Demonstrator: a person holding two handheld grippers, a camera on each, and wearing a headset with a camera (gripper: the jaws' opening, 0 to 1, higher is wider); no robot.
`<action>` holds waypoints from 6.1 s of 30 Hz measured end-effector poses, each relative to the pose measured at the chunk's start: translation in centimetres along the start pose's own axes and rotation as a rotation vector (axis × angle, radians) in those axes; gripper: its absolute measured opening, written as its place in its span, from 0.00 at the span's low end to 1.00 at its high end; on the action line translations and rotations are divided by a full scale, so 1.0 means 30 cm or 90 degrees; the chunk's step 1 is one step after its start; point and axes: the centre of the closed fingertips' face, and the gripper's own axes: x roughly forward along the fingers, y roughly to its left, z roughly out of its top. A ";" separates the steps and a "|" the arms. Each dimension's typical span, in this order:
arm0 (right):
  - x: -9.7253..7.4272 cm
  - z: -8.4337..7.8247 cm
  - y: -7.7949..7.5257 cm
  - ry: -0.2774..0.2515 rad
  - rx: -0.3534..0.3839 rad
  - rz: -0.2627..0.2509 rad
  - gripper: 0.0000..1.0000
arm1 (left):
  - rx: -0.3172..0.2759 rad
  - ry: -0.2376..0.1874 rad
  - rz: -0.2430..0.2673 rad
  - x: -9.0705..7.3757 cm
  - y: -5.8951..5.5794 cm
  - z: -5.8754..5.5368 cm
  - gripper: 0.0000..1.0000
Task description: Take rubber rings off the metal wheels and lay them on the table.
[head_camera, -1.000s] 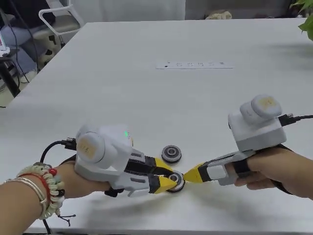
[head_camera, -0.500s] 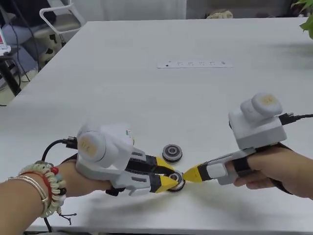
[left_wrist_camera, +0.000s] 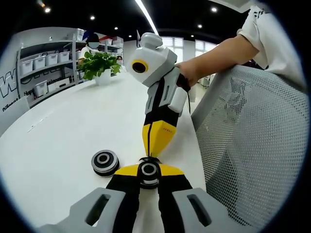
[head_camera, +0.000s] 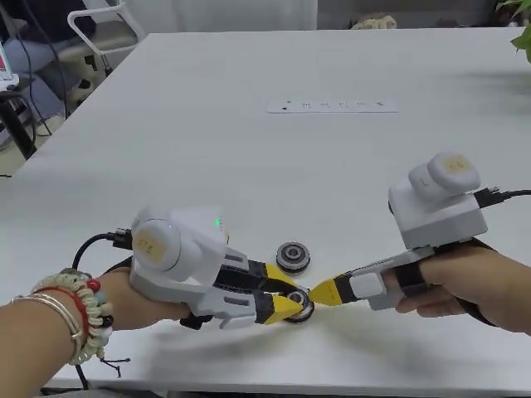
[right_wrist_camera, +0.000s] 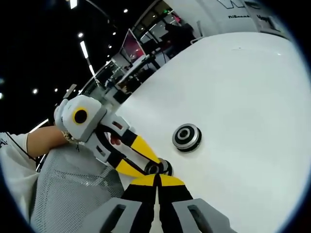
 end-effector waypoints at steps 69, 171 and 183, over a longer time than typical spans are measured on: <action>0.013 0.022 -0.004 -0.005 -0.020 -0.006 0.00 | -0.029 -0.011 0.002 0.005 -0.001 0.005 0.08; -0.122 0.189 0.059 -0.118 -0.041 -0.020 0.00 | -0.127 -0.013 0.223 -0.424 -0.100 0.055 0.95; -0.099 0.220 0.136 -0.142 -0.084 0.016 0.00 | -0.154 -0.027 0.223 -0.422 -0.097 0.051 0.94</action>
